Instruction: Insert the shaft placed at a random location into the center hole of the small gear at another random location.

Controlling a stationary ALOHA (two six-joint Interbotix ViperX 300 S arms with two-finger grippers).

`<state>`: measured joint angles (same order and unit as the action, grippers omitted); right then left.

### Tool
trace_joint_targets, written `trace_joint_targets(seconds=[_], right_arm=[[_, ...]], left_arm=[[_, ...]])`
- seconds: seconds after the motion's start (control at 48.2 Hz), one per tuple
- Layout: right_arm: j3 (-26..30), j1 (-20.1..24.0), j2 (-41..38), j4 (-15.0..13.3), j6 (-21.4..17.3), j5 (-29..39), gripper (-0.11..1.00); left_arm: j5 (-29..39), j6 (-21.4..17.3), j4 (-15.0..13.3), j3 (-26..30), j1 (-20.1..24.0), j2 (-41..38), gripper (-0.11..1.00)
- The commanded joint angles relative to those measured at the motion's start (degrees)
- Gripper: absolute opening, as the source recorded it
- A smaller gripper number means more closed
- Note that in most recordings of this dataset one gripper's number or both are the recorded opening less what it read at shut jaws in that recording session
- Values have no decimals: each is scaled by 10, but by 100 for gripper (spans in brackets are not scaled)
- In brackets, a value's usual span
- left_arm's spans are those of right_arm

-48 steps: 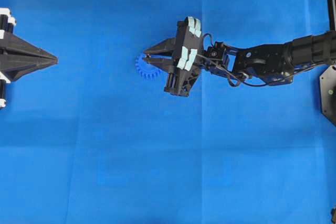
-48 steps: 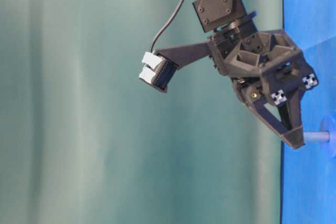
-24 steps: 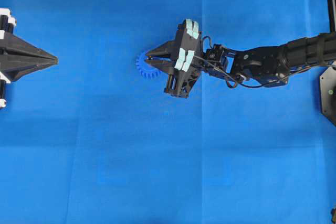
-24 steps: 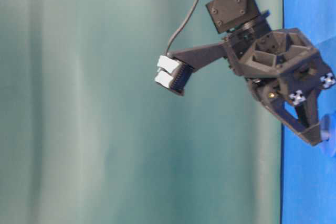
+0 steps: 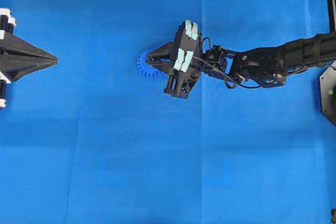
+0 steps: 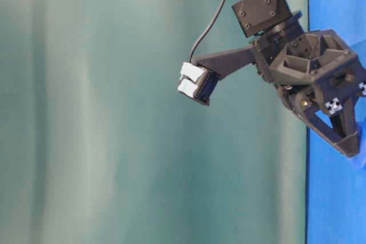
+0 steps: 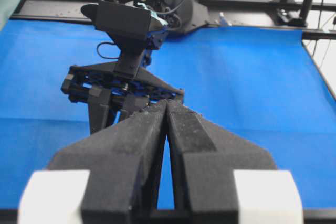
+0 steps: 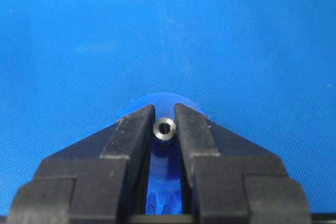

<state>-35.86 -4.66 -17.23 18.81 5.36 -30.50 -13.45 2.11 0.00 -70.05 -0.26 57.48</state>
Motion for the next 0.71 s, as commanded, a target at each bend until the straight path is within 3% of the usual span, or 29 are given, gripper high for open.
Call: trace_joint_targets(seconds=[0.0, 0.498, 0.602, 0.685], right_arm=[[4, 0, 7, 1, 1, -2, 3], [4, 0, 7, -1, 1, 0, 4], [4, 0, 7, -1, 1, 3, 16], [4, 0, 7, 1, 1, 4, 36]], left_arm=[[-3, 0, 1, 5, -1, -2, 0], [-4, 0, 1, 5, -2, -2, 0], [-4, 0, 1, 5, -1, -2, 0], [-4, 1, 1, 5, -1, -2, 0]])
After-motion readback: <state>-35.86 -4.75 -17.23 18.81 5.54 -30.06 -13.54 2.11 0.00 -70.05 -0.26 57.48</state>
